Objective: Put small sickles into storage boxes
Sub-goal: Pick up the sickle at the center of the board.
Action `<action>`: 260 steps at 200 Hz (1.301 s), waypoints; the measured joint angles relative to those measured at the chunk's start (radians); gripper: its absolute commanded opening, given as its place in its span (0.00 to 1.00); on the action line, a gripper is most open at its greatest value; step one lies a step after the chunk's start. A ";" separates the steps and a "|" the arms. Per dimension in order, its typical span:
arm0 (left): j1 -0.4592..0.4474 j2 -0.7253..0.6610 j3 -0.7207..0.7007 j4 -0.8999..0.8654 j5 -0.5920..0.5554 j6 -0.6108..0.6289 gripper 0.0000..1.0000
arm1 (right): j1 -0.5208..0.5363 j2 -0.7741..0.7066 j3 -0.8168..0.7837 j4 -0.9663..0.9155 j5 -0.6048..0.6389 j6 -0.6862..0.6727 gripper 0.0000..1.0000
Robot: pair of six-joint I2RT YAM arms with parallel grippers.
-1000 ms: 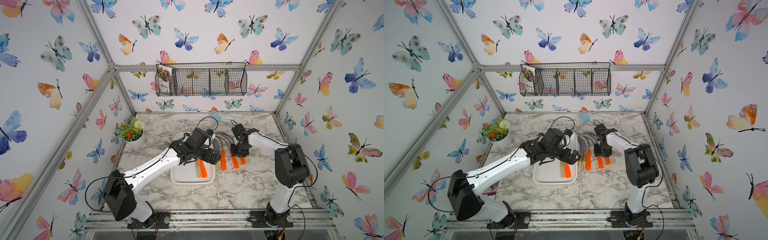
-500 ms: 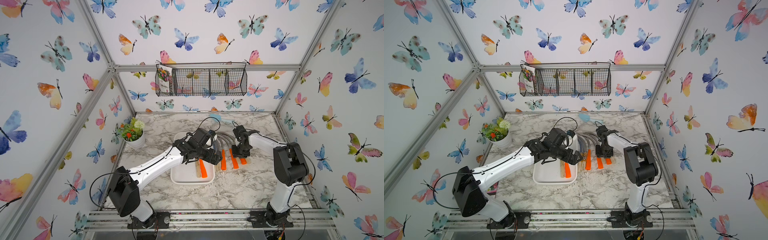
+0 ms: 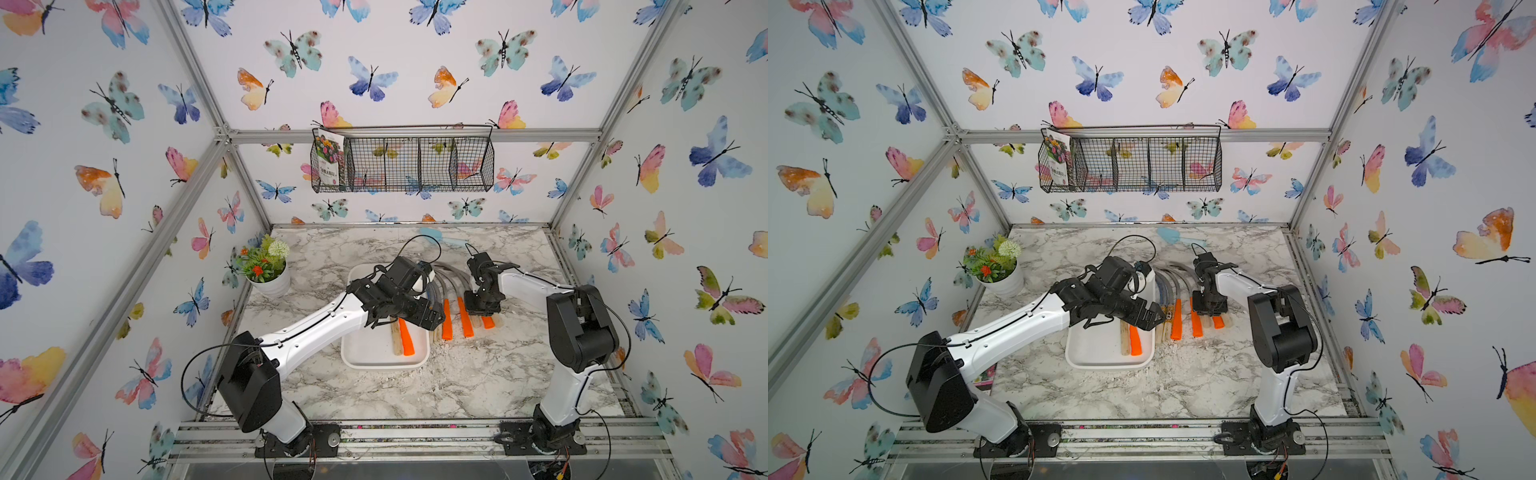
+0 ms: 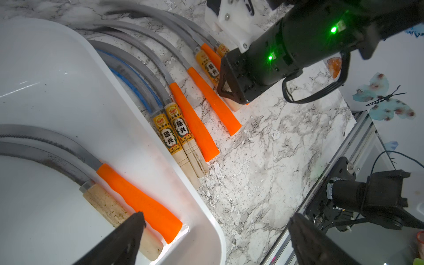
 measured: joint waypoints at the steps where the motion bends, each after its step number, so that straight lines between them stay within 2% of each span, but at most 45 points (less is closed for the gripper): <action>1: 0.000 0.000 0.000 0.000 0.000 0.000 0.98 | 0.000 0.000 0.000 0.000 0.000 0.000 0.26; 67: 0.000 0.000 -0.002 0.000 0.002 0.000 0.98 | 0.005 0.008 -0.020 0.036 0.005 -0.002 0.36; 89: 0.000 0.000 -0.002 0.000 0.004 0.000 0.98 | 0.006 0.008 -0.021 0.039 0.005 -0.002 0.36; 135: 0.000 0.000 -0.002 0.000 0.004 0.000 0.98 | 0.006 0.008 -0.019 0.036 0.012 -0.001 0.17; 165: 0.004 0.000 -0.004 0.000 0.004 0.000 0.98 | 0.006 0.008 -0.010 0.023 0.013 -0.002 0.01; 260: 0.004 0.000 -0.021 0.002 0.004 -0.001 0.98 | 0.006 0.010 0.073 -0.081 -0.009 -0.003 0.01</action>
